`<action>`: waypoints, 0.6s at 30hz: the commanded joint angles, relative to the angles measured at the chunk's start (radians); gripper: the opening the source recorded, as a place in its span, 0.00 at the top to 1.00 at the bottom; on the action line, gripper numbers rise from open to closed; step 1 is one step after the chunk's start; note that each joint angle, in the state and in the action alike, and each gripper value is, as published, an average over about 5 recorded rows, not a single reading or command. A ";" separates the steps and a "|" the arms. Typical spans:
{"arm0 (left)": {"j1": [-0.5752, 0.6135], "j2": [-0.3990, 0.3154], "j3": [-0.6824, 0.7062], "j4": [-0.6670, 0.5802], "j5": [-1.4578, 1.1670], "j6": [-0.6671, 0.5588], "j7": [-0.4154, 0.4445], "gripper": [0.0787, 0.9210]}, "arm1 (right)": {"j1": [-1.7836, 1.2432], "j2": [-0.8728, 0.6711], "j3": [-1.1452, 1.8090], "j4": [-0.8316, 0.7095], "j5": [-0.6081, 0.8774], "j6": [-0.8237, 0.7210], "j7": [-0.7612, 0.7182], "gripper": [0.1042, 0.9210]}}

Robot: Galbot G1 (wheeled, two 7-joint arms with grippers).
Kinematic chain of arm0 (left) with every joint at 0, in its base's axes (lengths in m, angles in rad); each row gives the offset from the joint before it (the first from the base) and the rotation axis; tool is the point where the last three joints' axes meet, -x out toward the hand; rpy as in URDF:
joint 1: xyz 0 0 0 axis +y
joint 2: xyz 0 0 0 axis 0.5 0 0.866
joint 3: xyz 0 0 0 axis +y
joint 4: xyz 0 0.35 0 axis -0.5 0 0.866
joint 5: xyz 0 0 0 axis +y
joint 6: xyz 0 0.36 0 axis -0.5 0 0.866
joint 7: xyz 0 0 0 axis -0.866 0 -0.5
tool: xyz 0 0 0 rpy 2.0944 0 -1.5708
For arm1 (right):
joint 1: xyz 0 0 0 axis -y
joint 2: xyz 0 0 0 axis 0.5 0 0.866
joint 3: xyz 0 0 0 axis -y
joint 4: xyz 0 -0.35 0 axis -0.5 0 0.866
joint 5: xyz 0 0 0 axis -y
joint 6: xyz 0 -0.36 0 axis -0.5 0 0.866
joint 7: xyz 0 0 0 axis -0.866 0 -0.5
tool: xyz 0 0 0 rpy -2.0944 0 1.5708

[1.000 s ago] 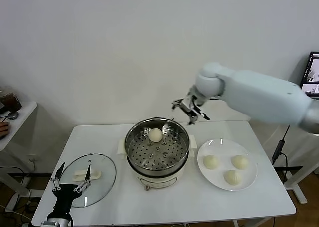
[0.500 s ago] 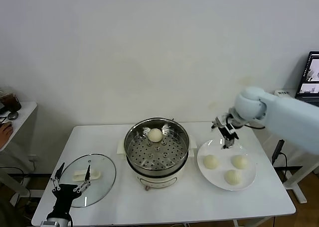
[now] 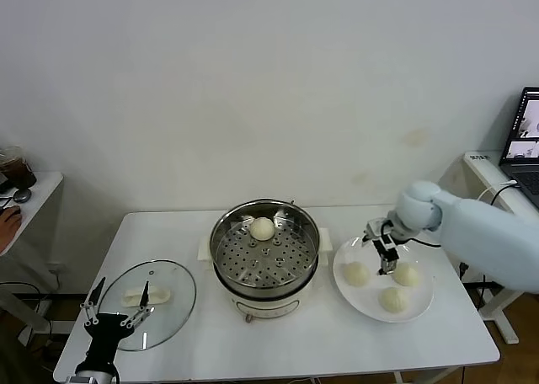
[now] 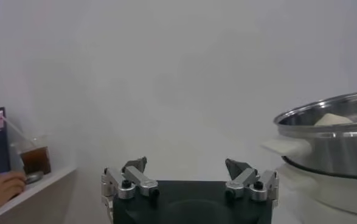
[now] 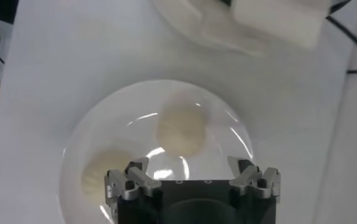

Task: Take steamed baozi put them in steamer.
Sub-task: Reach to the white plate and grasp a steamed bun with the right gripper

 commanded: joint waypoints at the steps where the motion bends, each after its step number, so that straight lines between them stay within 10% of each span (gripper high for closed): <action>1: 0.000 0.000 0.000 0.000 0.000 -0.001 0.000 0.12 | -0.105 0.068 0.051 -0.083 -0.052 0.009 0.023 0.12; 18: -0.005 0.000 -0.005 0.008 -0.016 -0.006 -0.001 0.12 | -0.132 0.103 0.082 -0.131 -0.080 -0.002 0.043 0.22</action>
